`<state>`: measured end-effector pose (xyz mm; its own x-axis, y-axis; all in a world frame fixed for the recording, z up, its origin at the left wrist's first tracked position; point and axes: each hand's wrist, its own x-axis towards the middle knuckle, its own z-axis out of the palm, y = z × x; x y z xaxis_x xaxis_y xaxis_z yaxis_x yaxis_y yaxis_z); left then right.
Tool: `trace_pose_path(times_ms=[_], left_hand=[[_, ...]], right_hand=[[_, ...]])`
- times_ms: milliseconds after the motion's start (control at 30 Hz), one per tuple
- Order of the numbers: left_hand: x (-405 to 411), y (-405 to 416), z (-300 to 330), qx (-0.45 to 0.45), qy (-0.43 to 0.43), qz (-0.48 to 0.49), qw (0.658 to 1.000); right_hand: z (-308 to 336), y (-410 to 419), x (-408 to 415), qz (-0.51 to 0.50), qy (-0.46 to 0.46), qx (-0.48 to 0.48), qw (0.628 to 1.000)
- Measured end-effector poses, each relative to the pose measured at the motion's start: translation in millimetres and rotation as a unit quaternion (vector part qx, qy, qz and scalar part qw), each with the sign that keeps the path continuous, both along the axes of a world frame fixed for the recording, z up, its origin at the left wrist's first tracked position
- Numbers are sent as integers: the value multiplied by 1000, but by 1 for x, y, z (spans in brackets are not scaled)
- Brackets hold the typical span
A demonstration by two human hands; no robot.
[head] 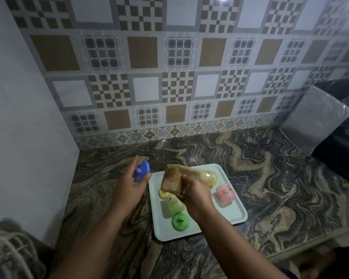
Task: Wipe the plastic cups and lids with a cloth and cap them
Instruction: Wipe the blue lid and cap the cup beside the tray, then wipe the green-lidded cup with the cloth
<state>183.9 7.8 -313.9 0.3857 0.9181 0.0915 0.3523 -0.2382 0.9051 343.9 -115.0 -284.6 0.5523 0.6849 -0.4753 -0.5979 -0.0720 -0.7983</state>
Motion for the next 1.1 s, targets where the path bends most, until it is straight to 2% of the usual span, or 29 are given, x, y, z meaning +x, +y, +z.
trace_pose_path(times_ms=[100, 267, 700, 867, 1100], left_hand=[[1, 33, -13, 9, 141, 21, 990], [4, 69, -52, 23, 257, 18, 966], [25, 97, -71, 33, 338, -66, 938], [26, 106, -71, 85, 390, -104, 911], [31, 113, -70, 88, 396, -99, 908]], right_hand=[[-5, -2, 14, -50, -42, -37, 997], [-7, -9, 33, -69, -75, -61, 993], [8, -7, 43, -76, -120, -88, 986], [-7, 3, 49, -50, -129, -95, 986], [-18, 7, 57, -58, -127, -88, 986]])
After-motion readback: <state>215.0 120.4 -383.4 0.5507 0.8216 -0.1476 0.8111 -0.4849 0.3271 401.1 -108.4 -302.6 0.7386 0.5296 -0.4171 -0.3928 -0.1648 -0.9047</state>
